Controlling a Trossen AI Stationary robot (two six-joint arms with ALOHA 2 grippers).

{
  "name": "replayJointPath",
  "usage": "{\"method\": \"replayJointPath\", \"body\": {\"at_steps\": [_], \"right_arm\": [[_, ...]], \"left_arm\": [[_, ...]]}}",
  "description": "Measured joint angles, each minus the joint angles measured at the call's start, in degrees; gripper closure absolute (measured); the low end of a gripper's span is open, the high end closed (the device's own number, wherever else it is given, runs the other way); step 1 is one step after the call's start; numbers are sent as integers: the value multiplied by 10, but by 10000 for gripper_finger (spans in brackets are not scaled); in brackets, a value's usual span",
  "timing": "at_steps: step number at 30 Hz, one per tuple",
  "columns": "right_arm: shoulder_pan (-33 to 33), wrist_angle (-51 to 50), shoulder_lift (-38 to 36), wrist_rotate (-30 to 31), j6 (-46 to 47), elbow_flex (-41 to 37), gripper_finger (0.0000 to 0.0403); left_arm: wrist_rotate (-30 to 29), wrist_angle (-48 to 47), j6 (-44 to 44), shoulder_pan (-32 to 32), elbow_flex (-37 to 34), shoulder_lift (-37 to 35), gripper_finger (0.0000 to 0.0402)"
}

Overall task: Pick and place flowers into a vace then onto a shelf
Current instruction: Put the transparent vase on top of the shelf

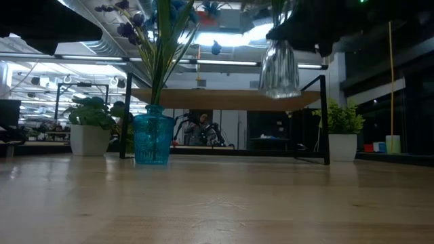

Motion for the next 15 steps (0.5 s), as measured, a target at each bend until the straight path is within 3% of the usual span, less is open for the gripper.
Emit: {"method": "replayJointPath", "body": {"at_steps": [6,15], "right_arm": [[0,-14,-60,-34,-36,0,257],[-22,-90,-139,-34,-60,0,257]], "left_arm": [[-2,2,0,2,0,0,396],[-1,4,0,15,0,0,398]]}}
